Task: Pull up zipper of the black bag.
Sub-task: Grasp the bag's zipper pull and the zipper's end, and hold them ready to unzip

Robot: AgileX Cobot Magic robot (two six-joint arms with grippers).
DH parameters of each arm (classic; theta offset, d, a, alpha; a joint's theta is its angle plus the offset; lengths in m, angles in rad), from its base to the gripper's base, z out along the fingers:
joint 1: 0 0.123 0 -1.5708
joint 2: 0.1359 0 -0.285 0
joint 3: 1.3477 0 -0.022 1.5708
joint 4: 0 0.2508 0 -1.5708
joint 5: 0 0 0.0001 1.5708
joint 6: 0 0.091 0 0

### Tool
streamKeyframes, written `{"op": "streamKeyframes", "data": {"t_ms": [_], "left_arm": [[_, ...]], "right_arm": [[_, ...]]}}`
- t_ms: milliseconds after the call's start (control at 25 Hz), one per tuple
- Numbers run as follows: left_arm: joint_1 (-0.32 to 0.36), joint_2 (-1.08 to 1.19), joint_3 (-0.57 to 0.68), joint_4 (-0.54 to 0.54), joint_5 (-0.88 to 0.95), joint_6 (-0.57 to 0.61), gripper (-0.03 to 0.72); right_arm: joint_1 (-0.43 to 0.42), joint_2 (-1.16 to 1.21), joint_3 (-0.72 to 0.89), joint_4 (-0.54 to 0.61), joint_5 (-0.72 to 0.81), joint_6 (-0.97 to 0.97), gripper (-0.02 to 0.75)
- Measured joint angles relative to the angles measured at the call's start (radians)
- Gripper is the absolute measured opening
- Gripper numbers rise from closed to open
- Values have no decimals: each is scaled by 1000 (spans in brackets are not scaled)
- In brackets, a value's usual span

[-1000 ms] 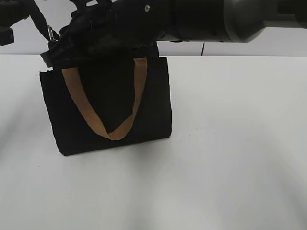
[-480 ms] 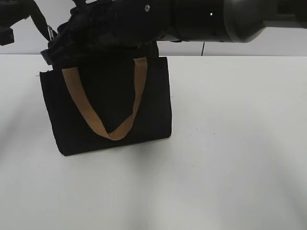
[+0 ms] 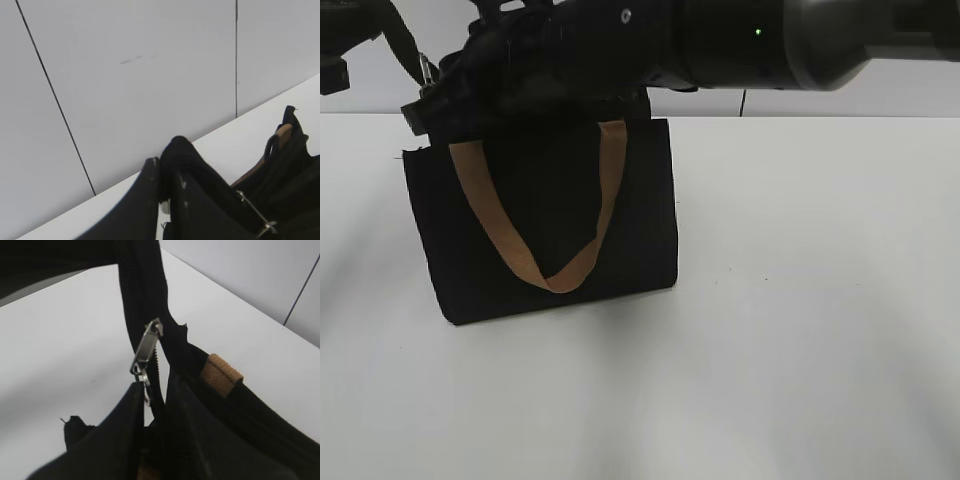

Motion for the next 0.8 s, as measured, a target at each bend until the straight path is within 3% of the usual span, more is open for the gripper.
{"op": "streamKeyframes", "data": {"t_ms": [280,520,800], "left_arm": [[0,0,0,0,0,0,15],[0,6,0,0,0,0,15],[0,24,0,-1,0,0,15]], "right_arm": [[0,12,0,3,2,5,154],[0,12,0,3,13,8,-10],[0,7,0,6,37,9,-15]]}}
